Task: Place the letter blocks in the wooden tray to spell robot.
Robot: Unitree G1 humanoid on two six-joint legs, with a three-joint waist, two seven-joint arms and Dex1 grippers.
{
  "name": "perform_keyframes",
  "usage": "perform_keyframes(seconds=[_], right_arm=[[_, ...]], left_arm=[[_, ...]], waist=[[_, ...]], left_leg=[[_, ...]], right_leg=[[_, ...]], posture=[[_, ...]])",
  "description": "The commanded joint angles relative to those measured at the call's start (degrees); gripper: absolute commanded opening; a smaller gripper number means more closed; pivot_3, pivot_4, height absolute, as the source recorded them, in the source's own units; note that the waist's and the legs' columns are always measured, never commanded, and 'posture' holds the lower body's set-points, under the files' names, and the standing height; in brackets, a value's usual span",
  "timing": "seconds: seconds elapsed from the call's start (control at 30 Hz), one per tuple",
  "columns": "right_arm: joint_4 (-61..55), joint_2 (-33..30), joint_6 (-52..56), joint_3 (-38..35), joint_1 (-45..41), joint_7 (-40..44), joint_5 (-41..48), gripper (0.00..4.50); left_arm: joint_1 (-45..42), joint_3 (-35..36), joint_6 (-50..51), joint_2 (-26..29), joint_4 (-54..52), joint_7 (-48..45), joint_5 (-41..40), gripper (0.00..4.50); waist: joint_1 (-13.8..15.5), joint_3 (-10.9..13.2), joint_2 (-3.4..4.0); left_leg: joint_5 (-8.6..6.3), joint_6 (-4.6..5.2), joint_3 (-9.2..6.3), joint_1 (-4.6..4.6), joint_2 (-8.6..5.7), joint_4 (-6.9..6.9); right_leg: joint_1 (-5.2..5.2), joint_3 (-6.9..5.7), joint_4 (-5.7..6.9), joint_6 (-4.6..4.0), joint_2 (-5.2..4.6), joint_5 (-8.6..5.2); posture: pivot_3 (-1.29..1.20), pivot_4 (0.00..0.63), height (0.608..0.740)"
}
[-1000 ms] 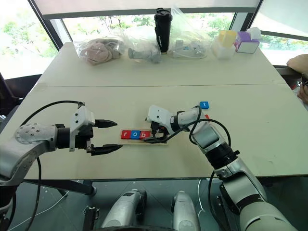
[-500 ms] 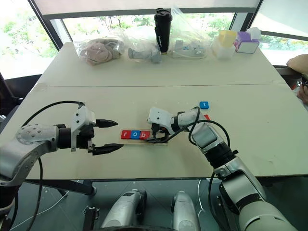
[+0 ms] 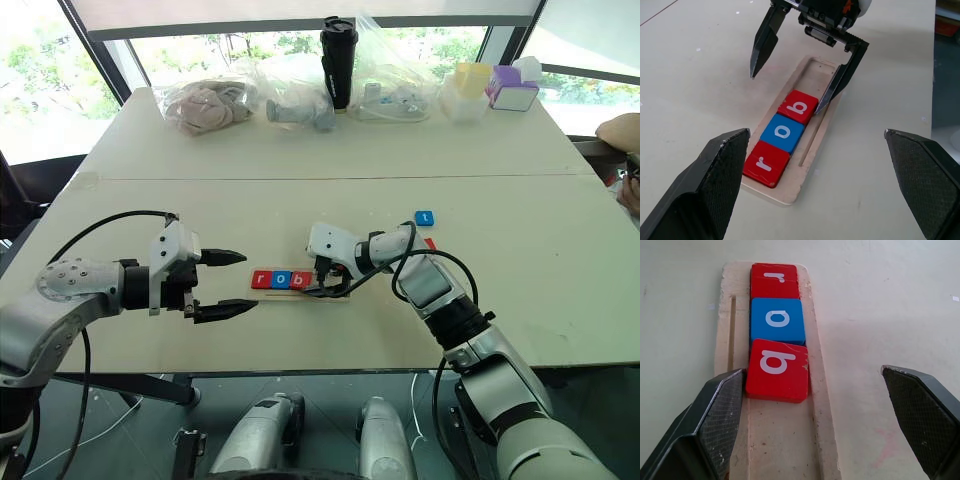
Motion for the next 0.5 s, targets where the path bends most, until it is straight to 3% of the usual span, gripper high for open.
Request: perform_keyframes(seconds=[0.03, 0.5], right_arm=[[-2.7, -0.4, -0.9, -1.0, -1.0, 0.2, 0.1, 4.47], [-8.2, -1.3, -0.2, -1.1, 1.4, -1.0, 0.0, 4.47]], left_arm=[[-0.7, 0.2, -1.1, 0.0, -0.6, -0.2, 0.2, 4.5], [-1.5, -0.9, -2.0, -0.4, 0.6, -0.7, 0.8, 4.5]], waist=[[0.0, 0.0, 0.0], [0.1, 0.0, 0.0]], left_leg=[[0.0, 0.0, 0.0, 0.0, 0.0, 0.0], [0.0, 0.0, 0.0, 0.0, 0.0, 0.0]], right_leg=[[0.0, 0.0, 0.0, 0.0, 0.0, 0.0], [0.0, 0.0, 0.0, 0.0, 0.0, 0.0]], posture=[[0.0, 0.15, 0.74], [0.0, 0.15, 0.74]])
